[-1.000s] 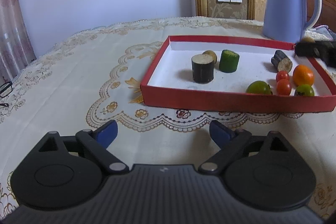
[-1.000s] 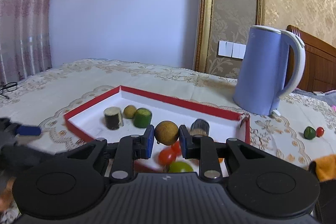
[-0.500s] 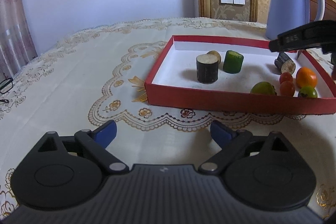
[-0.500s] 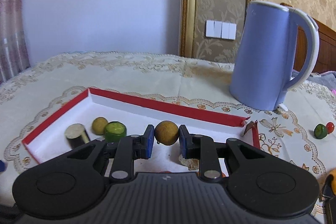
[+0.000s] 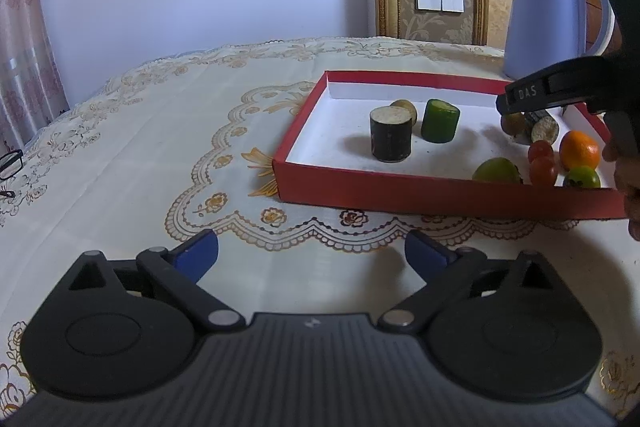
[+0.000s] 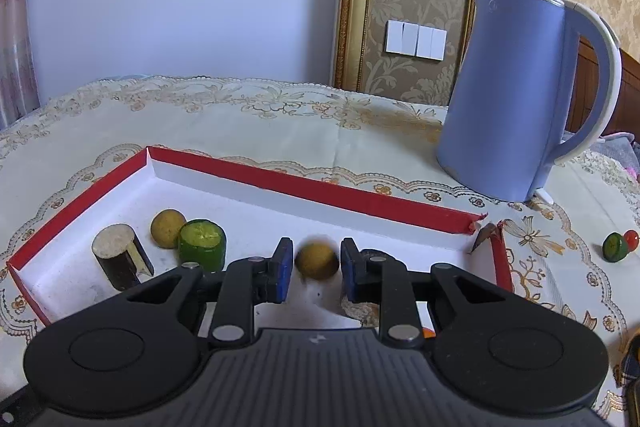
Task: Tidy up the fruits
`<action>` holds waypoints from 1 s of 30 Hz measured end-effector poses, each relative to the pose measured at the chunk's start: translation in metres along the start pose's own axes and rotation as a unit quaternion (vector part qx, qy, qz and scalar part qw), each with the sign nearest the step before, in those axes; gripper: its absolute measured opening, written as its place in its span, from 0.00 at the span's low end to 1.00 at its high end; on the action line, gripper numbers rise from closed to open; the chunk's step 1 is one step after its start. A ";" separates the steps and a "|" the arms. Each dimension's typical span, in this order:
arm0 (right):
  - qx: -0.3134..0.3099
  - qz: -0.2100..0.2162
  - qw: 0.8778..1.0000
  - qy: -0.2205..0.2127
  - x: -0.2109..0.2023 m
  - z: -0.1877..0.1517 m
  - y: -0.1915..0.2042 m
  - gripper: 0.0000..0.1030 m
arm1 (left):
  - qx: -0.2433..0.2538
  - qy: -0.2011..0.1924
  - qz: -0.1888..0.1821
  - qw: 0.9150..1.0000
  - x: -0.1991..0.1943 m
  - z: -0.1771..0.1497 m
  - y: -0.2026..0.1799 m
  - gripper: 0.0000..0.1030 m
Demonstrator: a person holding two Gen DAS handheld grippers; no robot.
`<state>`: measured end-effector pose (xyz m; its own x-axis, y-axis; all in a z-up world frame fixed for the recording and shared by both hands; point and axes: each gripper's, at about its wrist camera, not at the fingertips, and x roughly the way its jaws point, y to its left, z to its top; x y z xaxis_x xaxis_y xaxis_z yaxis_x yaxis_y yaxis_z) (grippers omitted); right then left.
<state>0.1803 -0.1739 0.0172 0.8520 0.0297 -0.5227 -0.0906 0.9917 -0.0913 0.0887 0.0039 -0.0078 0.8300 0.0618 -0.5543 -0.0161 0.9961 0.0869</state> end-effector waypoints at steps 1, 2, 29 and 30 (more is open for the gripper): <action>-0.001 0.001 1.000 0.001 0.000 0.000 0.000 0.27 | 0.000 -0.001 0.001 1.000 0.000 0.000 0.000 0.98; 0.000 0.002 1.000 0.001 0.000 0.000 0.000 0.29 | -0.001 -0.001 0.002 1.000 0.000 0.000 0.001 1.00; -0.013 0.054 0.994 -0.096 -0.140 -0.075 -0.003 0.83 | 0.014 0.004 -0.011 1.000 0.000 0.000 -0.004 1.00; -0.009 0.056 0.994 -0.096 -0.142 -0.079 -0.003 0.84 | 0.013 0.005 -0.011 1.000 0.000 0.001 -0.004 1.00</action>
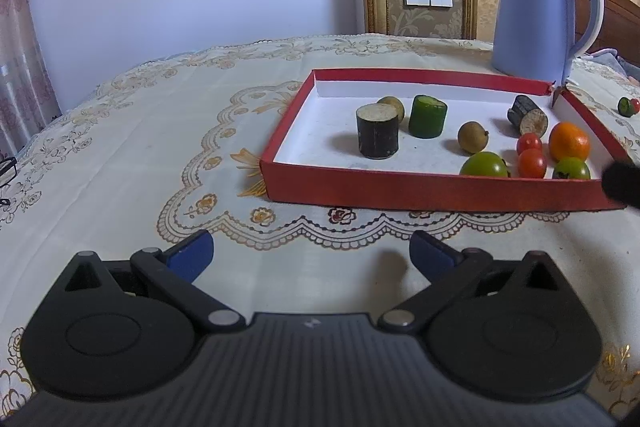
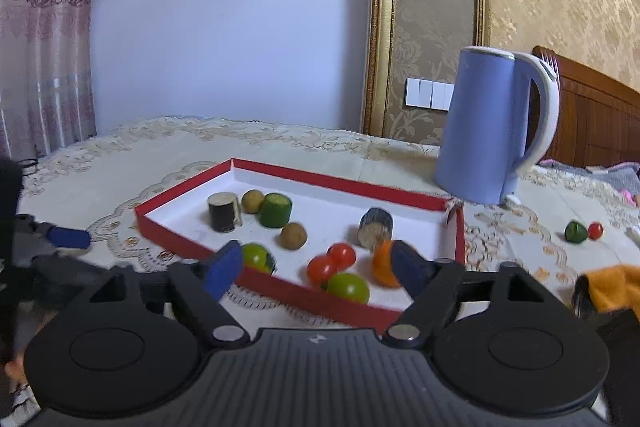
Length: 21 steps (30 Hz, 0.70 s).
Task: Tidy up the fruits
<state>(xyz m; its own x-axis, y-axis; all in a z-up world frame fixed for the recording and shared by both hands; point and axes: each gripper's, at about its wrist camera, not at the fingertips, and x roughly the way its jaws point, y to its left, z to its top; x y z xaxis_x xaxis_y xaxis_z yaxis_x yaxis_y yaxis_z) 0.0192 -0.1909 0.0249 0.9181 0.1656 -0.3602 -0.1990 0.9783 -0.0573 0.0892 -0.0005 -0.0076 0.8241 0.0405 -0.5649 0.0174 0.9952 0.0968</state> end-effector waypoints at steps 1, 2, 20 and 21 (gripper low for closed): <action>0.005 0.002 1.000 0.002 -0.002 -0.004 0.000 0.84 | 0.000 0.001 -0.002 1.000 0.000 0.000 0.000 1.00; 0.010 0.003 1.000 0.005 -0.002 -0.008 0.000 0.85 | 0.001 0.001 -0.004 1.000 0.000 0.001 -0.001 1.00; 0.003 -0.007 0.998 0.063 0.014 -0.031 0.004 0.95 | 0.003 -0.003 -0.019 1.000 0.000 0.009 -0.003 1.00; 0.001 -0.009 0.998 0.064 0.014 -0.031 0.004 0.95 | 0.003 -0.002 -0.019 1.000 0.000 0.008 -0.003 1.00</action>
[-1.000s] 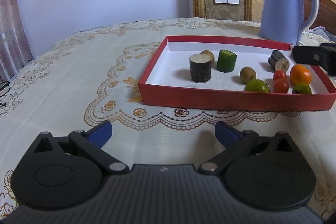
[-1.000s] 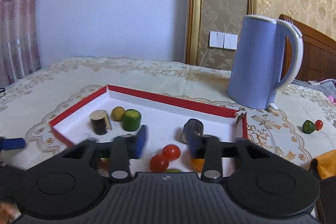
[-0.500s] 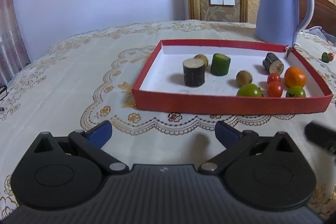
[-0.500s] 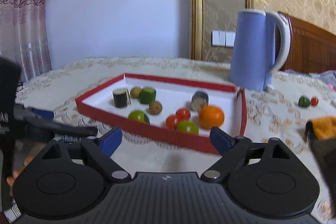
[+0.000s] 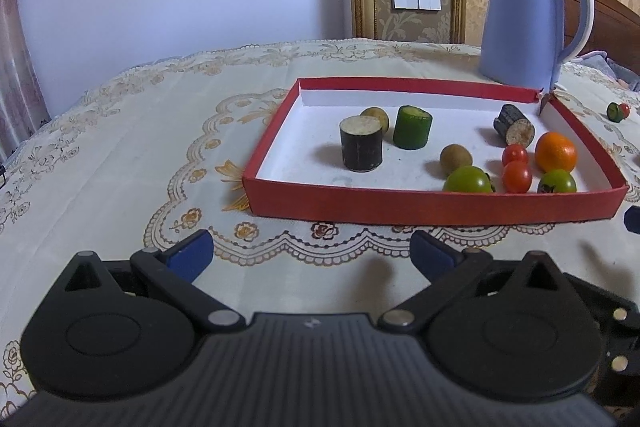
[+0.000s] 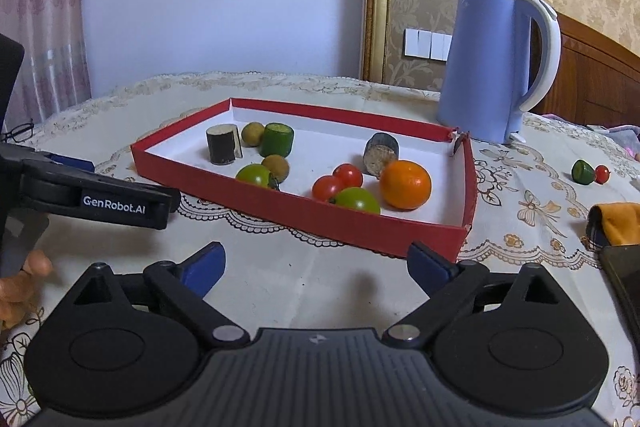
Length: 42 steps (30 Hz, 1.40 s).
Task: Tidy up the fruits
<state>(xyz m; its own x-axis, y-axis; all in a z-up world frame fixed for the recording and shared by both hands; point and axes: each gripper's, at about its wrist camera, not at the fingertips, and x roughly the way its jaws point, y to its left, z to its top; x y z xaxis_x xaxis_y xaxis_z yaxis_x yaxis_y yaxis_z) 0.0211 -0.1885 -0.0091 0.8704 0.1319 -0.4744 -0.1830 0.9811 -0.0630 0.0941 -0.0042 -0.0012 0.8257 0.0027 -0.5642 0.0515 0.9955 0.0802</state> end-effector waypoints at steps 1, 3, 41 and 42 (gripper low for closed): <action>-0.003 0.000 1.000 0.001 0.001 0.000 0.000 0.95 | 0.000 0.001 0.000 1.000 0.000 0.000 0.000 1.00; -0.011 0.002 1.000 0.003 0.002 0.000 0.002 0.95 | 0.002 0.002 0.001 1.000 0.001 -0.001 0.000 1.00; -0.032 -0.013 0.998 0.056 0.022 0.002 0.003 1.00 | 0.015 0.015 -0.020 1.000 0.007 -0.003 -0.005 1.00; -0.031 -0.012 0.998 0.057 0.023 0.003 0.003 1.00 | 0.018 0.014 -0.018 1.000 0.007 -0.003 -0.006 1.00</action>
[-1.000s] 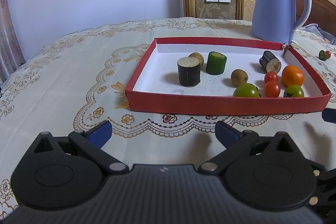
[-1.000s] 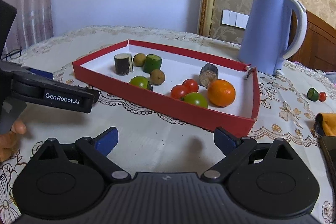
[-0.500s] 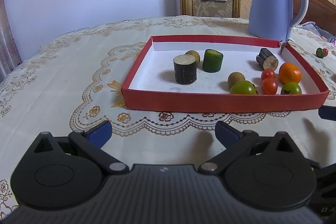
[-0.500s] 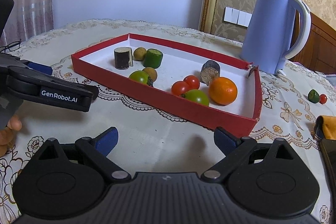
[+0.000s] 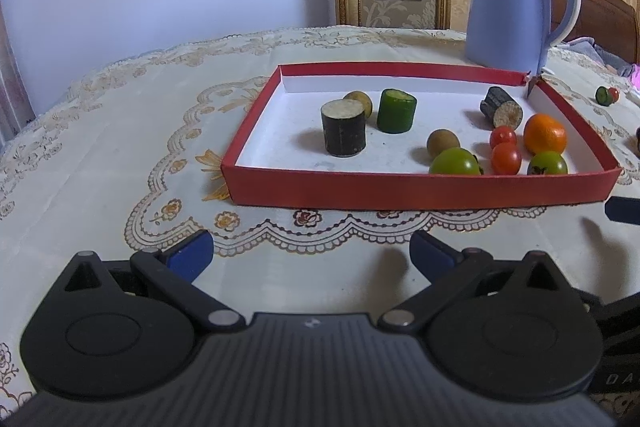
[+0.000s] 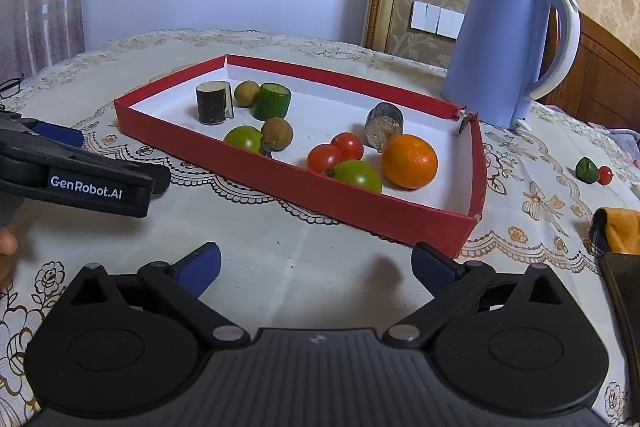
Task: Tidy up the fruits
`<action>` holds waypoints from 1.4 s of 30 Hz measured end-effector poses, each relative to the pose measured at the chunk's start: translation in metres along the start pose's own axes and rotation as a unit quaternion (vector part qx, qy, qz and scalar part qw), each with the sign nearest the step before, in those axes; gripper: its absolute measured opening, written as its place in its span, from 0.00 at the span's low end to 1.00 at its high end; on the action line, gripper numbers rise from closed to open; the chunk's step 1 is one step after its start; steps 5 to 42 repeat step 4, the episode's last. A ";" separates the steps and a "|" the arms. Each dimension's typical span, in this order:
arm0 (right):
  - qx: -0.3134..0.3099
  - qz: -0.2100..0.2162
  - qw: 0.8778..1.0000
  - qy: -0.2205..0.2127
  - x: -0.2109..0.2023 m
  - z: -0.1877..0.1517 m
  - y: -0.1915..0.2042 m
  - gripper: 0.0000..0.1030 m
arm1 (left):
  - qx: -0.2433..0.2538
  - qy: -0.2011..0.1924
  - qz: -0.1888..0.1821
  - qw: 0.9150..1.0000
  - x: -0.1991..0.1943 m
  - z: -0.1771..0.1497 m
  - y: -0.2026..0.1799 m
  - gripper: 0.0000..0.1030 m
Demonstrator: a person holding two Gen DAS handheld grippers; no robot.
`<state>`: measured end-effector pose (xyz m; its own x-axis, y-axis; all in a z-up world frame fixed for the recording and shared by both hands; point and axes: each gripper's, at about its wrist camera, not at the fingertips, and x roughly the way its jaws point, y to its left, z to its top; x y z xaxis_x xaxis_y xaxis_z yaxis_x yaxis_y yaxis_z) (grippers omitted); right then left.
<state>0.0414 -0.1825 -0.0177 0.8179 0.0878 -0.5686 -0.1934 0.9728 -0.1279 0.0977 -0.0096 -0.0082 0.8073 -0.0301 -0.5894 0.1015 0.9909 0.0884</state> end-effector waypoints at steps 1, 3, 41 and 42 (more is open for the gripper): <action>0.001 0.001 1.000 0.002 0.001 0.000 -0.001 1.00 | 0.003 -0.001 0.002 1.000 0.000 0.000 -0.001 1.00; 0.006 0.005 1.000 0.004 0.002 0.000 -0.003 1.00 | 0.006 -0.002 0.002 1.000 -0.001 -0.001 -0.002 1.00; 0.009 0.007 1.000 0.006 0.002 0.000 -0.004 1.00 | 0.007 -0.002 0.001 1.000 -0.001 -0.001 -0.002 1.00; 0.009 0.007 1.000 0.006 0.002 0.000 -0.004 1.00 | 0.007 -0.002 0.001 1.000 -0.001 -0.001 -0.002 1.00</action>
